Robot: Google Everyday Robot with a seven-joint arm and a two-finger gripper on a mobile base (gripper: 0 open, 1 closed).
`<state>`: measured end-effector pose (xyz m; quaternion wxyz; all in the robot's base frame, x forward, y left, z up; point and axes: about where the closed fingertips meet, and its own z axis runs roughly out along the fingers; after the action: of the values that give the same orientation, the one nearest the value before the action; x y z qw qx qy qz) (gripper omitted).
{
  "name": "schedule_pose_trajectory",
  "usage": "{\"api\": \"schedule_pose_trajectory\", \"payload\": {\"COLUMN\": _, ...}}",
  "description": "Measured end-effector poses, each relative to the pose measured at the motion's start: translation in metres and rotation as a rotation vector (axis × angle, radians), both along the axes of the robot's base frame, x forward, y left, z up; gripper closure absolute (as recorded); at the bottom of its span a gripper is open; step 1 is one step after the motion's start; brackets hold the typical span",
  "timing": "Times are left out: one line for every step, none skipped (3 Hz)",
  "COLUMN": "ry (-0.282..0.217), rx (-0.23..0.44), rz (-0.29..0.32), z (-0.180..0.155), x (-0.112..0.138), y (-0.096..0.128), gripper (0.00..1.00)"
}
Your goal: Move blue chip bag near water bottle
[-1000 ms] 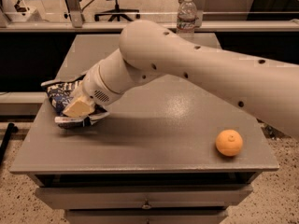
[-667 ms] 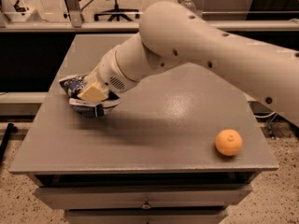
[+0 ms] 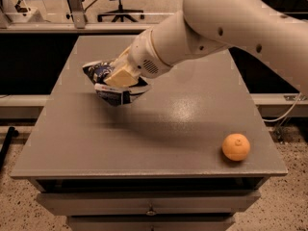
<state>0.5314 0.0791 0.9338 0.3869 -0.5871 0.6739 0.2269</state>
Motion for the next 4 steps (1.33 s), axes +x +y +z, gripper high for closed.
{"api": "schedule_pose_trajectory", "payload": {"ry": -0.019, "rx": 0.006, "rz": -0.027, "z": 0.003, "x": 0.0, "y": -0.009, "gripper": 1.0}}
{"api": "schedule_pose_trajectory", "payload": {"ry": -0.085, "rx": -0.002, "rz": -0.102, "z": 0.012, "x": 0.021, "y": -0.052, "gripper": 1.0}}
{"api": "schedule_pose_trajectory", "payload": {"ry": -0.129, "rx": -0.019, "rz": -0.17, "z": 0.016, "x": 0.043, "y": -0.091, "gripper": 1.0}}
{"api": "schedule_pose_trajectory", "payload": {"ry": -0.154, "rx": -0.067, "rz": -0.283, "z": 0.014, "x": 0.075, "y": -0.15, "gripper": 1.0}}
